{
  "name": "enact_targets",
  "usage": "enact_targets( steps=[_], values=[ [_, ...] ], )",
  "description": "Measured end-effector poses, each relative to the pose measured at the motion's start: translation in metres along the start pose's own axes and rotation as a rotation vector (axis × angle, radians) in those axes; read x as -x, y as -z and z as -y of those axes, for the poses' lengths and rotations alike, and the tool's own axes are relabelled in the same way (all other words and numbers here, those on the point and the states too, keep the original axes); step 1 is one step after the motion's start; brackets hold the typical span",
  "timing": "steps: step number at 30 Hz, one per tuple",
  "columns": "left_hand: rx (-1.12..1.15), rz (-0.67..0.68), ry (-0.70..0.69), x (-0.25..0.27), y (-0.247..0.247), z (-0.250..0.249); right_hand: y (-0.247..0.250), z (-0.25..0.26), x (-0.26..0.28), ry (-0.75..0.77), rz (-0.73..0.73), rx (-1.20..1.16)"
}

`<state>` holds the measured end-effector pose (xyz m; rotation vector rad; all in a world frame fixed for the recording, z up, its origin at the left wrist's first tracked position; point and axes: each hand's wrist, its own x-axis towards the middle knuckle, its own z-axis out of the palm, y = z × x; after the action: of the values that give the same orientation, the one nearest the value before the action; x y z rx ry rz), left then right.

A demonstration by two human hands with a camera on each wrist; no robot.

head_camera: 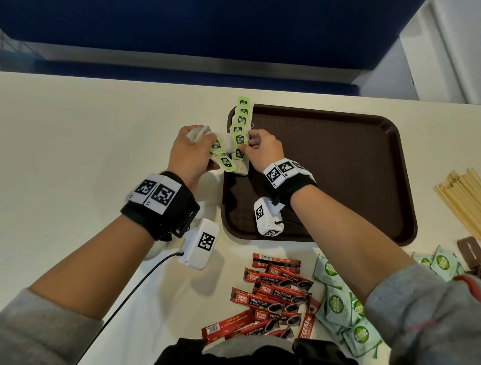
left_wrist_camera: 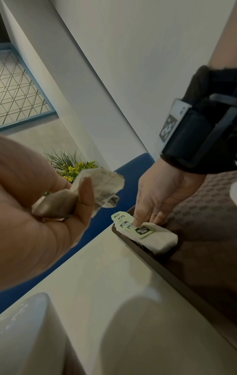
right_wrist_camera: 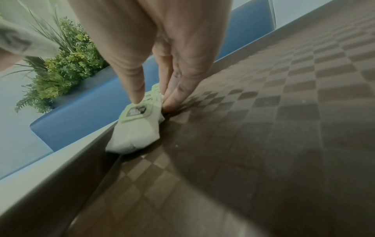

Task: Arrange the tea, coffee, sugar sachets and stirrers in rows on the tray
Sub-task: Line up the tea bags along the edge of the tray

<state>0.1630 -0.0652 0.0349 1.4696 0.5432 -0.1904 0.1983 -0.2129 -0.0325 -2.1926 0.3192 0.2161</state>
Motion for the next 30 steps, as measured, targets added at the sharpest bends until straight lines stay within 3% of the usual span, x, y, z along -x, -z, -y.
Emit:
enact_targets(
  steps=[8, 19, 24, 30],
  values=[
    [0.004, -0.001, 0.004, -0.001, 0.000, 0.001, 0.001, 0.002, -0.003, 0.044, -0.053, 0.049],
    [-0.003, -0.003, 0.006, -0.001, 0.001, 0.002, 0.001, 0.011, -0.018, 0.207, 0.033, 0.281],
    [-0.003, 0.007, 0.009, -0.001, 0.000, 0.004, 0.001, 0.019, -0.034, 0.197, -0.032, 0.290],
    [0.014, 0.008, 0.010, -0.004, 0.002, 0.004, 0.000, 0.017, -0.046, 0.156, 0.002, 0.304]
  ],
)
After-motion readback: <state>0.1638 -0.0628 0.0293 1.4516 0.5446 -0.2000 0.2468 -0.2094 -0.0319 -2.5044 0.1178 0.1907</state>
